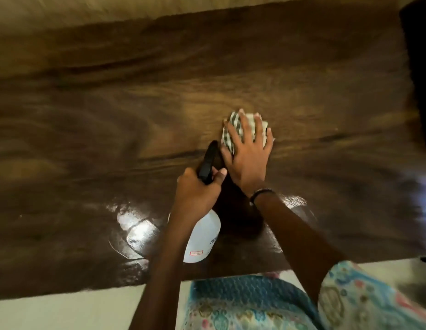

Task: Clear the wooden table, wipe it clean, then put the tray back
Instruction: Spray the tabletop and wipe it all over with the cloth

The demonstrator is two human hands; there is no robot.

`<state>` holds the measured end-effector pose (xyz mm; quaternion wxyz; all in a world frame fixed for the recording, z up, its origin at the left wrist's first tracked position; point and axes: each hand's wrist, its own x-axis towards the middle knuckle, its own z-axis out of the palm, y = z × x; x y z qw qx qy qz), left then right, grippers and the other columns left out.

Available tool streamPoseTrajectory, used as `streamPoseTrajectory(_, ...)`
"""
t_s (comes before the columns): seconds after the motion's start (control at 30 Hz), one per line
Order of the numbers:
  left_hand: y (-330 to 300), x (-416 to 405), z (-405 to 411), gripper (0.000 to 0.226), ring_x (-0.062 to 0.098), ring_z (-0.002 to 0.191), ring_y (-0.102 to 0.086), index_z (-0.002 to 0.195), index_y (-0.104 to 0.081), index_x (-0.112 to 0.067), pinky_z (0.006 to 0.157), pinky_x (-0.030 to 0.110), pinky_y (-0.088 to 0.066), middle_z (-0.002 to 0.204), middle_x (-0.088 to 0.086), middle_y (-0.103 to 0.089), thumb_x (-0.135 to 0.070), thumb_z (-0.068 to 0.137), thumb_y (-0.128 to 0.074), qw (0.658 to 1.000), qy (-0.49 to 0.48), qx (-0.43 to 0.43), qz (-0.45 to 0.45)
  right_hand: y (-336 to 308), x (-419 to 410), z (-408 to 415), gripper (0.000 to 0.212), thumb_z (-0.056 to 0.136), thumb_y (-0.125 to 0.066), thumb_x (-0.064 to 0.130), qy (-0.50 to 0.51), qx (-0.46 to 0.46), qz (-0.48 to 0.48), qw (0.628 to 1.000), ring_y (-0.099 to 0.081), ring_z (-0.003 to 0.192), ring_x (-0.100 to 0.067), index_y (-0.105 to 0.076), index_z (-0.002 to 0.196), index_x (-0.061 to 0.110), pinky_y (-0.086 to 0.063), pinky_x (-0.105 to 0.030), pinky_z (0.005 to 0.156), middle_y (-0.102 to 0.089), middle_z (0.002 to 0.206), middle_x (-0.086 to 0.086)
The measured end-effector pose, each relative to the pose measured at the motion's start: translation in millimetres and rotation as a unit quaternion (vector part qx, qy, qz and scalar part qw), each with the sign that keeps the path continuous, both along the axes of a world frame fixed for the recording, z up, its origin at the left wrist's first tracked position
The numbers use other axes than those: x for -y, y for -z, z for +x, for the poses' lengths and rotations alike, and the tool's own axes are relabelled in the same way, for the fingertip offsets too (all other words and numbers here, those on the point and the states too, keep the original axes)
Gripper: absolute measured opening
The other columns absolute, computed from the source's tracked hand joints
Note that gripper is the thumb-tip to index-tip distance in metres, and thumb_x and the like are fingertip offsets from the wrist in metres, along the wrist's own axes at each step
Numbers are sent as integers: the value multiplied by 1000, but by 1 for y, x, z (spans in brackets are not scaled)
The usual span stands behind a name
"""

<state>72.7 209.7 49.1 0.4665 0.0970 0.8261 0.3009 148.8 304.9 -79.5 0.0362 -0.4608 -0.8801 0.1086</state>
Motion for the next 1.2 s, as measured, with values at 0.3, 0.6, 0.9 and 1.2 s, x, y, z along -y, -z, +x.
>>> streamPoseTrajectory(0.3,5,-22,-129,29,12,76,-54,66,-44,-30,73,28,-43,78,-4,-52,-37,84,-65,998,2,-6,62,-5,-99,-203,56,94,-29,51,-35,32,-20,999,-7,148,-31,-28,148,35,-8,-53,116,-14,161,2)
streamPoseTrajectory(0.6,4,28,-162,20,24,77,-58,76,-59,-23,71,31,-44,73,4,-58,-40,79,-69,999,-24,-35,15,-4,25,-207,44,98,-33,38,-341,7,24,940,-32,141,-35,-51,137,29,-22,-53,114,-42,150,-4)
streamPoseTrajectory(0.9,-9,74,-117,20,11,71,-57,69,-53,-28,67,27,-44,71,-6,-55,-33,82,-68,999,-39,13,-1,-8,-12,-73,54,91,-44,47,-87,21,6,996,-21,145,-31,-37,143,34,-21,-53,114,-28,156,-1)
streamPoseTrajectory(1.2,-6,130,-79,24,22,74,-59,67,-51,-24,77,31,-46,68,-4,-58,-27,81,-70,996,-85,5,-16,-5,154,-48,54,91,-47,45,-255,-19,-29,966,-21,144,-37,-40,142,30,-22,-62,111,-29,155,-6)
